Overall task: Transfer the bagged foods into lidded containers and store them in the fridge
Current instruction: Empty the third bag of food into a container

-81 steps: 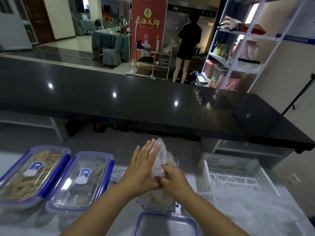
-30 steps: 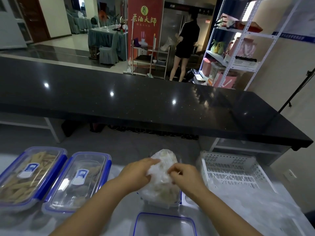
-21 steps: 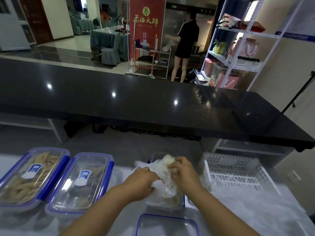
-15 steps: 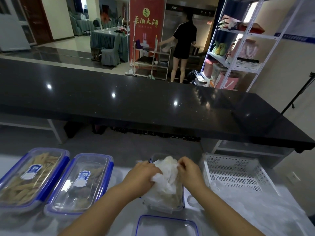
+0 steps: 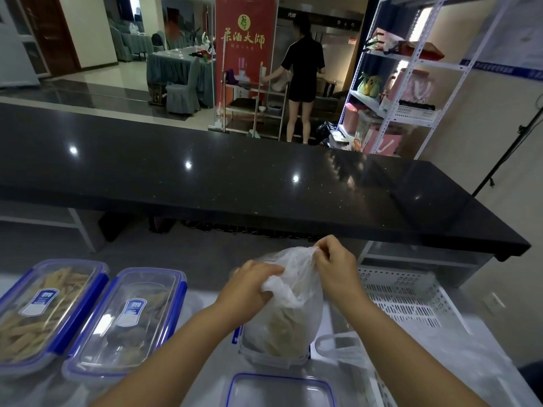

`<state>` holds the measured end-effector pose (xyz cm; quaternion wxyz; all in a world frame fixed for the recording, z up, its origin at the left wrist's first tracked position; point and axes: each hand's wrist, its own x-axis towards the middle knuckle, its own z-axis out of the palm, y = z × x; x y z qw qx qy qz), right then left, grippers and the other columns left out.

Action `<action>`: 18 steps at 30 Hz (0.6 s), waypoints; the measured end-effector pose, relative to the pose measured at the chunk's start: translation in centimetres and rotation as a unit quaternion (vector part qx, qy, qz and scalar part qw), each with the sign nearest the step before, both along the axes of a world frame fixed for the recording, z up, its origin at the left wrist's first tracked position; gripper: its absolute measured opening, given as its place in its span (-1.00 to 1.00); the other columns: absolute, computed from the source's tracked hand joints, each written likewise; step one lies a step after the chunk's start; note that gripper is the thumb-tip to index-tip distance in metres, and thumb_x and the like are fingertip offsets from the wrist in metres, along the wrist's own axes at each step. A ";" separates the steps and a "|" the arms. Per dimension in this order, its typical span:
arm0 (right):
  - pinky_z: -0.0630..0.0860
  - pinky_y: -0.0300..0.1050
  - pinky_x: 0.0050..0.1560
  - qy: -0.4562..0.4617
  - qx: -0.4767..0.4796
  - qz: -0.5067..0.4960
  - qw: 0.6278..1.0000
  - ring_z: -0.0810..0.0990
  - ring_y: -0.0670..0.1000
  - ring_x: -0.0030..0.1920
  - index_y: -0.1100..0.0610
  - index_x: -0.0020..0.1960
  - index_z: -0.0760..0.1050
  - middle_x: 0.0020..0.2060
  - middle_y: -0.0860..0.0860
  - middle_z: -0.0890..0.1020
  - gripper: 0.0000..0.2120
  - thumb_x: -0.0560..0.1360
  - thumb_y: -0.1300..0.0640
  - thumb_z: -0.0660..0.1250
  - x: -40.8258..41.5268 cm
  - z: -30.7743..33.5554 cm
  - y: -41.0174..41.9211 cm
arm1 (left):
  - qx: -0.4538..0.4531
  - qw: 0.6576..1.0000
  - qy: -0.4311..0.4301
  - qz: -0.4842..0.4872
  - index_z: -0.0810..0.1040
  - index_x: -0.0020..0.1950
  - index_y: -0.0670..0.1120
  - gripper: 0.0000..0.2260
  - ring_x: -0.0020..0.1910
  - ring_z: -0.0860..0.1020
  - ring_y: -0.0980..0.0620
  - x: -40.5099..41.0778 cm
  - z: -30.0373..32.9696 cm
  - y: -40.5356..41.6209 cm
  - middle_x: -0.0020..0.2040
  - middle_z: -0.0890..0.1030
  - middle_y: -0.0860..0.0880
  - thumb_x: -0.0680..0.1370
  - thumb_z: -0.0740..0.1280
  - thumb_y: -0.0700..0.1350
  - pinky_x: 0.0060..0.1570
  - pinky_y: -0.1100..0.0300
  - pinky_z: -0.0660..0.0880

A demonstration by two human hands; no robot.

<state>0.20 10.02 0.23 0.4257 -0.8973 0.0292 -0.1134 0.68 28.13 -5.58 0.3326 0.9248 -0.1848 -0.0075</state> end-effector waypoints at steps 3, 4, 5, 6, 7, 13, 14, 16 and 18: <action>0.52 -0.02 -0.13 0.030 -0.061 0.019 0.998 0.53 0.02 -0.17 0.13 -0.07 0.47 -0.18 0.02 0.55 -0.89 0.57 0.19 0.18 0.0 -0.7 0.1 | 0.043 0.998 0.045 0.031 0.11 0.48 0.19 -0.39 0.28 0.32 -0.05 0.1 -0.6 0.0 0.26 0.44 0.04 0.50 0.29 -0.09 0.27 0.07 0.32; 0.50 -0.04 -0.11 0.045 -0.109 0.025 0.993 0.53 0.02 -0.14 0.13 -0.06 0.48 -0.12 0.02 0.55 -0.89 0.56 0.18 0.18 0.0 -1.4 0.1 | 0.087 0.995 0.035 0.029 0.09 0.49 0.17 -0.39 0.29 0.30 -0.07 -0.1 -0.8 0.0 0.28 0.43 0.02 0.50 0.27 -0.06 0.27 0.07 0.29; 0.47 -0.08 -0.07 0.057 -0.155 0.035 0.986 0.51 0.01 -0.08 0.13 -0.02 0.48 -0.03 0.02 0.54 -0.88 0.56 0.18 0.17 -0.1 -2.1 0.1 | 0.144 0.989 0.014 0.021 0.13 0.48 0.15 -0.42 0.28 0.29 -0.07 -0.3 -1.2 0.2 0.28 0.43 0.02 0.50 0.26 -0.02 0.25 0.08 0.25; 0.44 -0.12 0.00 0.066 -0.182 0.048 0.980 0.48 0.00 0.00 0.13 0.02 0.48 0.08 0.02 0.50 -0.87 0.56 0.18 0.16 -0.2 -3.0 0.0 | 0.196 0.980 -0.019 0.012 0.21 0.45 0.15 -0.47 0.28 0.28 -0.06 -0.5 -1.6 0.3 0.27 0.42 0.03 0.50 0.26 0.01 0.23 0.08 0.23; 0.40 -0.15 0.08 0.072 -0.191 0.061 0.977 0.44 0.00 0.09 0.14 0.05 0.47 0.17 0.02 0.45 -0.86 0.56 0.18 0.16 -0.5 -3.8 -0.1 | 0.232 0.971 -0.060 0.004 0.32 0.38 0.15 -0.52 0.29 0.29 -0.08 -0.7 -1.9 0.4 0.26 0.41 0.02 0.47 0.30 0.05 0.23 0.07 0.22; 0.26 -0.16 0.24 0.122 -0.165 0.130 0.970 0.24 0.04 0.37 0.10 -0.02 0.35 0.43 0.04 0.25 -0.90 0.55 0.06 0.19 -2.0 -7.8 1.7 | 0.213 0.974 -0.062 -0.049 0.34 0.40 0.02 -0.56 0.52 -0.04 0.03 -1.7 -3.7 1.0 0.53 0.09 0.07 0.52 0.26 -0.01 0.40 0.14 -0.26; 0.25 -0.17 0.28 0.120 -0.162 0.150 0.968 0.22 0.04 0.40 0.11 0.03 0.36 0.44 0.05 0.25 -0.88 0.56 0.07 0.18 -2.2 -8.2 2.2 | 0.190 0.979 -0.061 -0.050 0.36 0.39 -0.01 -0.55 0.51 0.05 0.04 -2.1 -3.9 1.3 0.51 0.18 0.04 0.50 0.29 -0.02 0.39 0.18 -0.22; 0.13 -0.24 0.36 0.103 -0.176 0.189 0.960 0.11 -0.02 0.48 0.16 0.19 0.38 0.48 0.03 0.21 -0.77 0.59 0.08 0.15 -2.7 -8.9 2.9 | 0.176 0.981 -0.062 -0.058 0.53 0.23 0.02 -0.51 0.38 0.36 0.05 -3.0 -4.4 1.9 0.34 0.47 0.04 0.32 0.46 0.05 0.36 0.16 0.07; 0.09 -0.33 0.33 0.076 -0.179 0.225 0.955 0.01 -0.13 0.50 0.17 0.20 0.39 0.45 -0.03 0.27 -0.76 0.60 0.09 0.13 -3.3 -9.4 3.5 | 0.197 0.978 -0.052 -0.043 0.60 0.08 0.09 -0.45 0.20 0.53 0.11 -3.9 -4.2 2.5 0.16 0.59 0.11 0.12 0.54 0.14 0.22 0.22 0.31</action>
